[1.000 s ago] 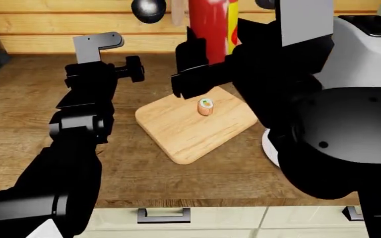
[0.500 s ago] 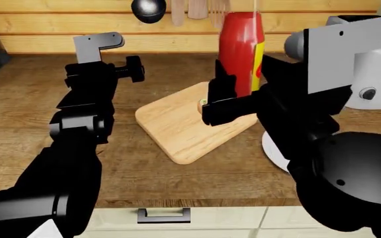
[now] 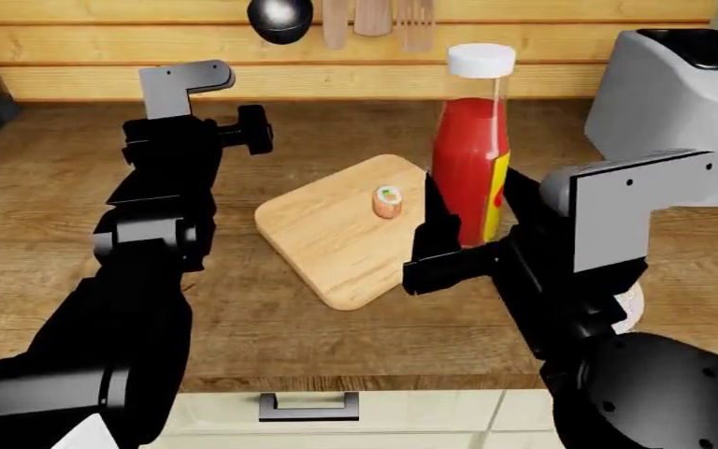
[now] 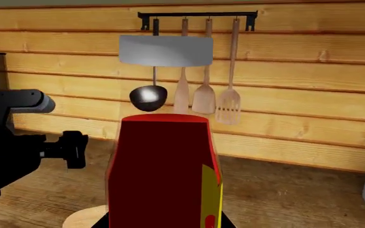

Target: Pick the sushi from the plate and place it on the cutting board. Then pick the condiment bottle from the cabinet and place it next to the cutting board.

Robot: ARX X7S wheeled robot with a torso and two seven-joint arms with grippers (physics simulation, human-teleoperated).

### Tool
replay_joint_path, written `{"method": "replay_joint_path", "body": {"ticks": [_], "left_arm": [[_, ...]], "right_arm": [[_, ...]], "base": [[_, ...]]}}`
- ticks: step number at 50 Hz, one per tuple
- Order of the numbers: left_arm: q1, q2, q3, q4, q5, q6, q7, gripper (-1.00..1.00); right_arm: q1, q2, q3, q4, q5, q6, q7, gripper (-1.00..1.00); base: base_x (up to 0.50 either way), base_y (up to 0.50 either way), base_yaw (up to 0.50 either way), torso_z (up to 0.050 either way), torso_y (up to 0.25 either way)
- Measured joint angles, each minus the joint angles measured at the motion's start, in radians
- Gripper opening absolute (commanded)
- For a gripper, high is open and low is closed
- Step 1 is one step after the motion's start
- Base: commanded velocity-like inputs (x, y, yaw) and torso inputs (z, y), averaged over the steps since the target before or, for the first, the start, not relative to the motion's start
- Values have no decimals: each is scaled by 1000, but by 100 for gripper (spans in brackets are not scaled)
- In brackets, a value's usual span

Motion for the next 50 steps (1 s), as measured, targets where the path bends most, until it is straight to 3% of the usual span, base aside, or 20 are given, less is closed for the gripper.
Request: {"method": "replay_joint_path", "body": {"ticks": [22,50], "left_arm": [[0,-1,-2,0,-1,0,2,100],[1,-1,-6,0,-1,3,4,100]], "right_arm": [[-260,-3,-119,78,-447,-345,-211,-100],[-389,-62,-168,265,-576,-577,-328,-100]], "base": [[0,0,0,0,0],[0,0,0,0,0]]}}
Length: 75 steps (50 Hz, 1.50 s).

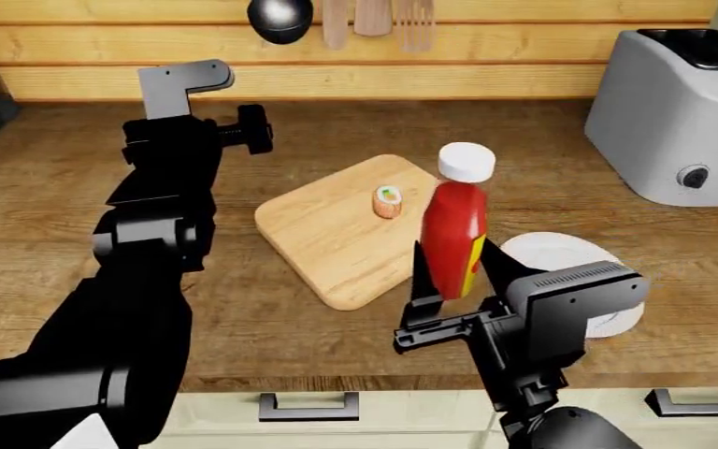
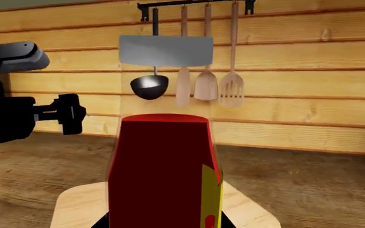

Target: Pick the sushi from the plate and place it on the cutting board. Then pick the condiment bottle from the cabinet and place it next to the cutting board.

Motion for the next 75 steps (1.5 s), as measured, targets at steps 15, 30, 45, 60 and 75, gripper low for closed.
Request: {"method": "replay_joint_path", "body": {"ticks": [15,30,45,60,75], "left_arm": [[0,0,0,0,1,2,0,100],[0,0,0,0,0,4,3,100],[0,0,-1,0,0,4,6,100],[1,0,-3,0,0,6,8,100],[1,1,-4,0,0,6,9,100]], "right_arm": [[-39,-22,-2,86,-15,-78,-35,-100],[-50,-56,-7,185,-23,-147,-82,-100],[-48,-82,-16,257,-31,-187,-113,-100],[-49,-104,-18,317,-39,-227,-141,-100],[-52,-123,-18,357,-62,-264,-164,100]], "base": [[0,0,0,1,1],[0,0,0,0,0],[0,0,0,1,1],[0,0,0,0,1],[1,0,0,0,0]]}}
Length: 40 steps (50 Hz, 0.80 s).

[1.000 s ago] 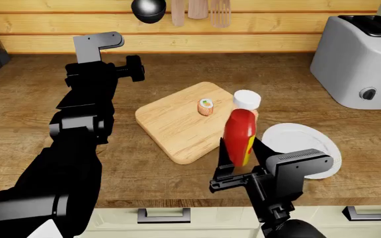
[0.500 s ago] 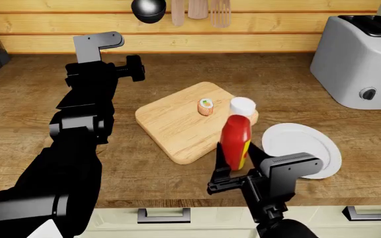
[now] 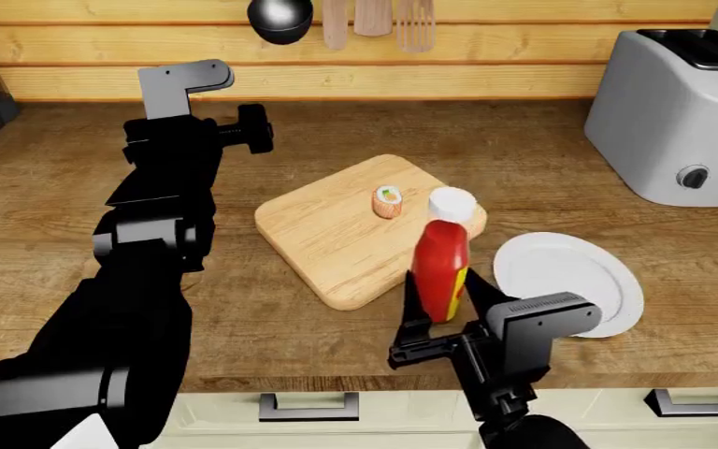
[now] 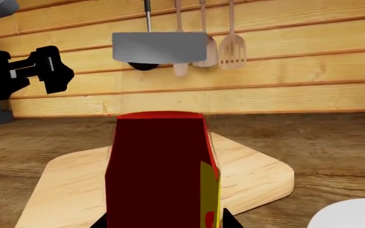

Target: Pick the sushi from the plate and place it on the cutting board. Then pick the condiment bottle from the cabinet and place it next to the cutting board.

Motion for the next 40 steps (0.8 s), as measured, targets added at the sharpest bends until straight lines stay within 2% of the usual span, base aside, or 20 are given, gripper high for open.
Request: {"method": "replay_joint_path", "body": {"ticks": [40], "left_arm": [[0,0,-2,0,0,1,0,100]], "right_arm": [[-32,18,-25,-42,-10,-6,-3,100]], "base": [[0,0,0,0,0]]}}
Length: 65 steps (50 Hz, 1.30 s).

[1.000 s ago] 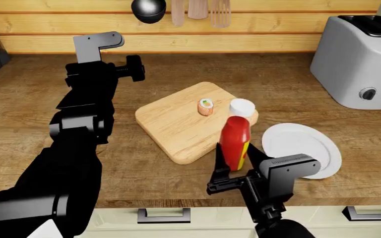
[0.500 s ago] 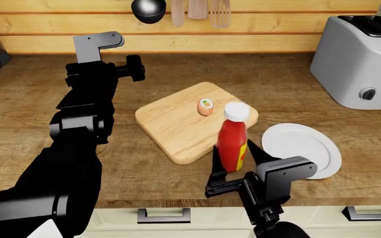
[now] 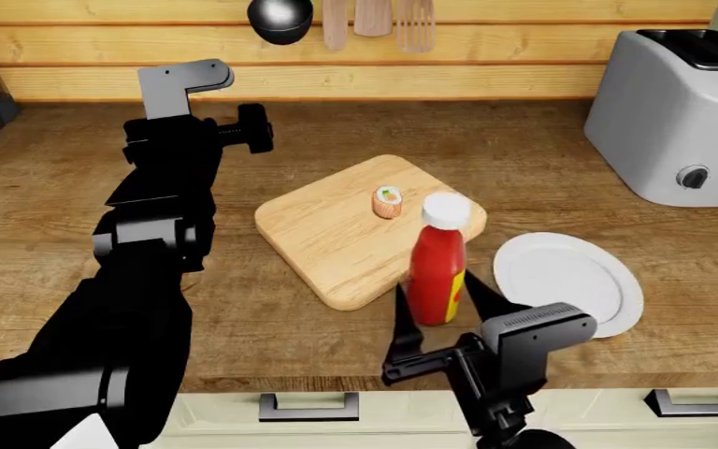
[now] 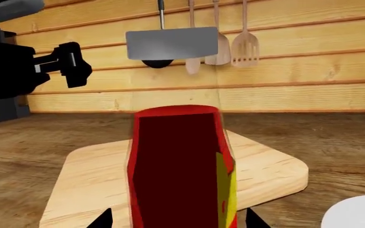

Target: Pick the sushi from the plate and place it on the cutting board. Then pick the condiment bottle from the cabinet and place it next to the cutting board.

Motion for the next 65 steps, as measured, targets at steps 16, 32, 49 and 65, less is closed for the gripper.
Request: {"method": "replay_joint_path", "body": {"ticks": [16,32,49,65], "left_arm": [[-4,-1,-10,0,-6,0,1,100],[121,6,25,579,16,-306,7,100],[358,-32,82,1359,10,-713,41,100],[527,-65,88,1703,-30,-798,76,100]], "right_arm": [[-42,33,3,-88,3,2,31,100],[-90,83,14,-209,13,2,62,100],[-118,138,28,-355,31,21,100,100],[-137,198,70,-479,57,33,149,100]], "base": [[0,0,0,0,0],[0,0,0,0,0],[0,0,0,0,0],[0,0,0,0,0]]}}
